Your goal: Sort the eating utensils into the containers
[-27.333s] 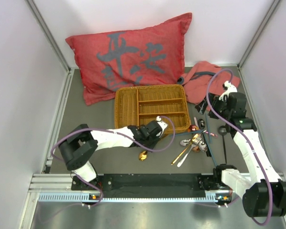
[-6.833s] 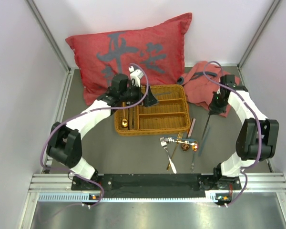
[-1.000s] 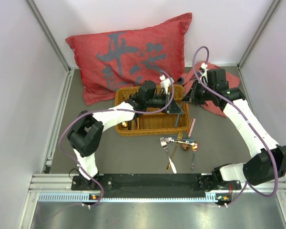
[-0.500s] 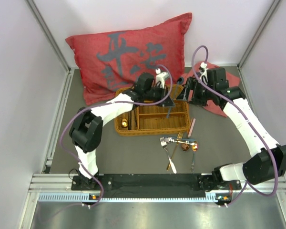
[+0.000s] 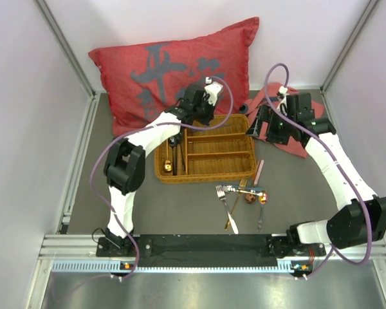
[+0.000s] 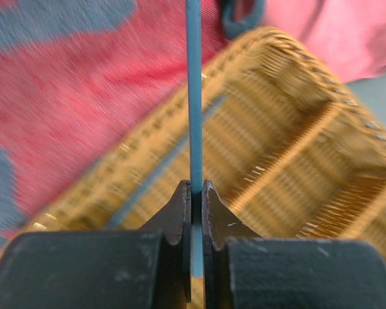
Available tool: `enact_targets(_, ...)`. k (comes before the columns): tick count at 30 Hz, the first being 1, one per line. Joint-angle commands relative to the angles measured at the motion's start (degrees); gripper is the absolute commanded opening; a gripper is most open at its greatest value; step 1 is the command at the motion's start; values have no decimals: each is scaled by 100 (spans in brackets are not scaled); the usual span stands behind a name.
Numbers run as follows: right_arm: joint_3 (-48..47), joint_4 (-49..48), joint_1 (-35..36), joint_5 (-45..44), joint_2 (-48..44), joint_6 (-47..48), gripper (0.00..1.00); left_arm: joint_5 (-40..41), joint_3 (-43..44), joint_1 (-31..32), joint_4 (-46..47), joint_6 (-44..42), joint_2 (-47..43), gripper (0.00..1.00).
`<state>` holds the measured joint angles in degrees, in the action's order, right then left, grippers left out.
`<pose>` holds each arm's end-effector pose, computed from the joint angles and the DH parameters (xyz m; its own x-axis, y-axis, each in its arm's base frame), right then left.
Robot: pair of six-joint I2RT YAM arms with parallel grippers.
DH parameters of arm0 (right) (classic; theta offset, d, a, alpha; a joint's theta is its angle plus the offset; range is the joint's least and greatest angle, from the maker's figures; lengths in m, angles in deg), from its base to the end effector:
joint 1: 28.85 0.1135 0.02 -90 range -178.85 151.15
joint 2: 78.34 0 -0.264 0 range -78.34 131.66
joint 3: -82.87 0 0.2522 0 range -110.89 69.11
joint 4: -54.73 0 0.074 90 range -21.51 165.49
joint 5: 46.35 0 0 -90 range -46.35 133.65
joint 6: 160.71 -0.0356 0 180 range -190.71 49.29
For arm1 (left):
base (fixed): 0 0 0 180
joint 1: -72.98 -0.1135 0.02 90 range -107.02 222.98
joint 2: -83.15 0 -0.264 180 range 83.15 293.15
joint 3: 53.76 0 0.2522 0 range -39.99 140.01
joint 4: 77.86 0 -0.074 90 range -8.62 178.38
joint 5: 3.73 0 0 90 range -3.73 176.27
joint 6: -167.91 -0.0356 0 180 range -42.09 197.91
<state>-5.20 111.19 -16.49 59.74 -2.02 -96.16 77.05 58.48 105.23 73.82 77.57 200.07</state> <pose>0.2727 0.0699 0.3452 -0.7916 0.2492 -0.5579 -0.0641 0.8741 0.4815 0.4049 -0.2622 0.2689 -0.4568 0.2952 -0.8392 0.6431 0.7614 -0.0823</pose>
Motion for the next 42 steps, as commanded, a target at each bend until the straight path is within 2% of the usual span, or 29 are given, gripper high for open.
enact_targets(1, 118, -69, -181, 42, -143, 198, 92, 246, 348, 27, 402, -1719, 199, 0)
enact_targets(7, 302, -16, -427, 16, -187, 348, 92, 34, 23, 18, 639, -2847, 208, 0)
enact_targets(12, 478, 10, -576, -36, -161, 444, 92, 148, -715, 18, 1218, -3261, -11, 0)
enact_targets(17, 610, 177, -621, -256, -108, 585, 93, 182, -1076, 18, 1281, -3709, -126, 0)
enact_targets(21, 820, 134, -621, -309, -90, 585, 93, 454, -1067, 18, 1351, -3746, -108, 7)
enact_targets(22, 856, 134, -629, -309, -82, 577, 93, 473, -1059, 18, 1360, -3702, -126, 34)
enact_targets(24, 926, 81, -638, -335, -64, 550, 93, 525, -1102, 18, 1569, -3640, -222, 51)
enact_targets(25, 952, 72, -638, -335, -38, 541, 93, 552, -1120, 18, 1649, -3588, -266, 63)
enact_targets(28, 1005, 2, -656, -353, 15, 515, 94, 631, -1225, 18, 1940, -3421, -494, 77)
enact_targets(29, 1023, -24, -647, -370, 24, 498, 94, 675, -1278, 18, 2010, -3351, -626, 85)
enact_targets(33, 1102, -148, -647, -476, 147, 445, 93, 869, -1410, 9, 2423, -2920, -1048, 94)
enact_targets(36, 1172, -262, -647, -564, 305, 418, 93, 1097, -1454, 9, 2415, -2447, -1417, 96)
enact_targets(39, 1181, -341, -647, -616, 577, 392, 92, 1193, -1524, 9, 2292, -1877, -1821, 98)
enact_targets(42, 1207, -446, -647, -652, 849, 348, 91, 1325, -1376, -26, 1766, -1191, -2103, 98)
